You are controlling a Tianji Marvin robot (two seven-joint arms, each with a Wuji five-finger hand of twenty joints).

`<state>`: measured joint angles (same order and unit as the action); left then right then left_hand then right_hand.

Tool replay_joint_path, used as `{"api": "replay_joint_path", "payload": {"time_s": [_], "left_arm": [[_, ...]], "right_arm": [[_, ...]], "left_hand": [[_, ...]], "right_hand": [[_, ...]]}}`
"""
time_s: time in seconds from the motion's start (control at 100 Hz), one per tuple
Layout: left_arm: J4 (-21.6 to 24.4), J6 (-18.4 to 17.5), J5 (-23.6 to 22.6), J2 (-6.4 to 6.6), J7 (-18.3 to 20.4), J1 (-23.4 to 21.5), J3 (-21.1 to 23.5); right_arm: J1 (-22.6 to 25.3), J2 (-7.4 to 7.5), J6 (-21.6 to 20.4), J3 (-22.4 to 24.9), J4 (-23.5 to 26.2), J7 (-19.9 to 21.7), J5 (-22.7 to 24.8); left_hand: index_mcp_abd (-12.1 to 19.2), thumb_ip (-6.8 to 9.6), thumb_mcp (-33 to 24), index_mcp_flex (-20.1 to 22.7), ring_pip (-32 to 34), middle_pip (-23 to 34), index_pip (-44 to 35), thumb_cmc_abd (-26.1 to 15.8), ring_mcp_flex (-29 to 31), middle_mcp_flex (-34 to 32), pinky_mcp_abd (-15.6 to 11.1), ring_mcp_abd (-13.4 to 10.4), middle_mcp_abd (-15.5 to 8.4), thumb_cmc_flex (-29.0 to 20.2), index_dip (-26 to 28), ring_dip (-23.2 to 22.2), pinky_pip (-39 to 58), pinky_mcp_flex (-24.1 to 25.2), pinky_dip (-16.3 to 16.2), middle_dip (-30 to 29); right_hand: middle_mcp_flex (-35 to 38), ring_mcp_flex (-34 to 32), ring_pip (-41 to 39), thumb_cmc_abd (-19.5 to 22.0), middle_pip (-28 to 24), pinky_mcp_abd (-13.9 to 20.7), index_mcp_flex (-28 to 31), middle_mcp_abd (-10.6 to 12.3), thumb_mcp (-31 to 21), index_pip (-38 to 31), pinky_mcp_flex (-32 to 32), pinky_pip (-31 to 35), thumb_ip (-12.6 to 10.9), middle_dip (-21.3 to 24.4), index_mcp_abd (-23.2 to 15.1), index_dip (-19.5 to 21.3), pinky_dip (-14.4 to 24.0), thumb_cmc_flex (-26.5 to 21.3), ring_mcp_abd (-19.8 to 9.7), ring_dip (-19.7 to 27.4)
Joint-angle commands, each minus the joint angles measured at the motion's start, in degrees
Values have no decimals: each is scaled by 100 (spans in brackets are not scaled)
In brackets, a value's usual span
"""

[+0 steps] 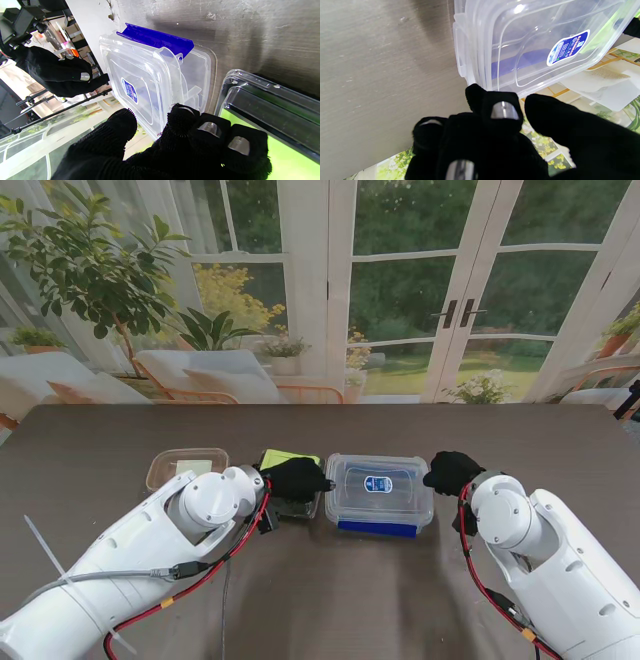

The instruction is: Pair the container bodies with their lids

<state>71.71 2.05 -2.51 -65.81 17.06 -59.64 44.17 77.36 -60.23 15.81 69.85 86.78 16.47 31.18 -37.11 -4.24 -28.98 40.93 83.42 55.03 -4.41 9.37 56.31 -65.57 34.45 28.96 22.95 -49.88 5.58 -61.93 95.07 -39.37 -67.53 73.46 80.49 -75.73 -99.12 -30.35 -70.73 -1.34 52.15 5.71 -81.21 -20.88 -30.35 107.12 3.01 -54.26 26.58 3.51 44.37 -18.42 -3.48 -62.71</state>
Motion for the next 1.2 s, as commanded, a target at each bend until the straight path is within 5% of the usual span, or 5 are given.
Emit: {"api": "replay_joint_path", "payload": {"time_s": [0.0, 0.5, 1.19], "left_arm": [[-1, -62, 67, -133, 129, 92, -35], [-598, -190, 332, -307, 163, 465, -289], [-582, -60, 310, -267, 235, 375, -258]], "right_arm": [[-62, -82, -27, -73, -17, 103, -46], [-434, -122, -64, -310, -499, 23, -163], [-334, -114, -17, -307, -455, 23, -123]], "left_hand": [[1010, 20, 34, 247, 38, 76, 51, -93, -123, 4, -170, 410, 59, 48, -48, -88, 60, 129, -158, 1], [1012, 22, 69, 246, 32, 64, 51, -103, -146, 30, -167, 414, 77, 30, -47, -101, 51, 142, -165, 5], [1008, 12, 260, 203, 25, 53, 67, -183, -155, 57, -165, 425, 80, 75, -53, -108, 37, 158, -178, 7]], "right_hand": [[238, 11, -402, 64, -125, -66, 26, -91, -588, 257, -3883, 1286, -2, 5, -2275, -120, -25, 26, -739, 10], [238, 10, -401, 67, -121, -66, 21, -93, -587, 205, -3883, 1286, -1, 5, -2270, -107, -25, 27, -722, 16], [236, 11, -401, 65, -89, -66, -42, -97, -575, 199, -3883, 1286, -5, 14, -2234, -113, -25, 31, -712, 30]]}}
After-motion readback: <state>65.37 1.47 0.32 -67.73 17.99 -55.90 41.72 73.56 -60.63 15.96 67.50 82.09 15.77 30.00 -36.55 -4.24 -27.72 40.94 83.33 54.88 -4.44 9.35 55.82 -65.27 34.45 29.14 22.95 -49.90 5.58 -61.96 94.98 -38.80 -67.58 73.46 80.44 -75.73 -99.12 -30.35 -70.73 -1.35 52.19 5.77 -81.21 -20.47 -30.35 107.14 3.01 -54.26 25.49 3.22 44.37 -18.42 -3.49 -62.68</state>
